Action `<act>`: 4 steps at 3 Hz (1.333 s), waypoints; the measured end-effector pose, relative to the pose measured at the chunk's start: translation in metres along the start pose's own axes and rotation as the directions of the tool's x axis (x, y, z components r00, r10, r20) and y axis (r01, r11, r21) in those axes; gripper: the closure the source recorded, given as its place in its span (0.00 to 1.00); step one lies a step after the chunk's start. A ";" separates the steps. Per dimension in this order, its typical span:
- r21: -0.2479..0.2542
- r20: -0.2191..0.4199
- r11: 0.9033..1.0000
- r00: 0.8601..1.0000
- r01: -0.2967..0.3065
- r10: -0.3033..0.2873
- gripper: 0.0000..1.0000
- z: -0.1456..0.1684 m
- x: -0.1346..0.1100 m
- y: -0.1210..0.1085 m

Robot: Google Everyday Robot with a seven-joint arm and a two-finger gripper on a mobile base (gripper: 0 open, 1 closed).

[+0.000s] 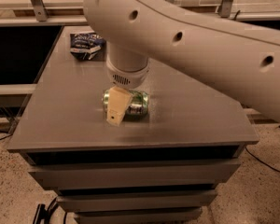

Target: Place green can upright

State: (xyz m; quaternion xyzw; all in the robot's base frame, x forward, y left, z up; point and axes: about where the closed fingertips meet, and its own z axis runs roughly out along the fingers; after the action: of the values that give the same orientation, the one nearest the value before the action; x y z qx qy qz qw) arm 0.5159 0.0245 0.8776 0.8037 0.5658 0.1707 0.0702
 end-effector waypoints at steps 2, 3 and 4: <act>0.070 0.051 0.997 0.998 0.021 -0.025 0.00 0.034 -0.007 -0.012; 0.101 0.060 0.994 0.998 0.030 -0.036 0.00 0.045 -0.007 -0.019; 0.124 0.059 0.992 0.997 0.032 -0.039 0.00 0.051 -0.006 -0.022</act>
Offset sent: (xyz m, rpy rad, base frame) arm -0.0027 0.0019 -0.0575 -0.0496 0.1292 0.0294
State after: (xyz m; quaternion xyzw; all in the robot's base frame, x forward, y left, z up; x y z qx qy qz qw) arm 0.5120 0.0305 0.8223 0.8011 0.5869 0.1096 0.0410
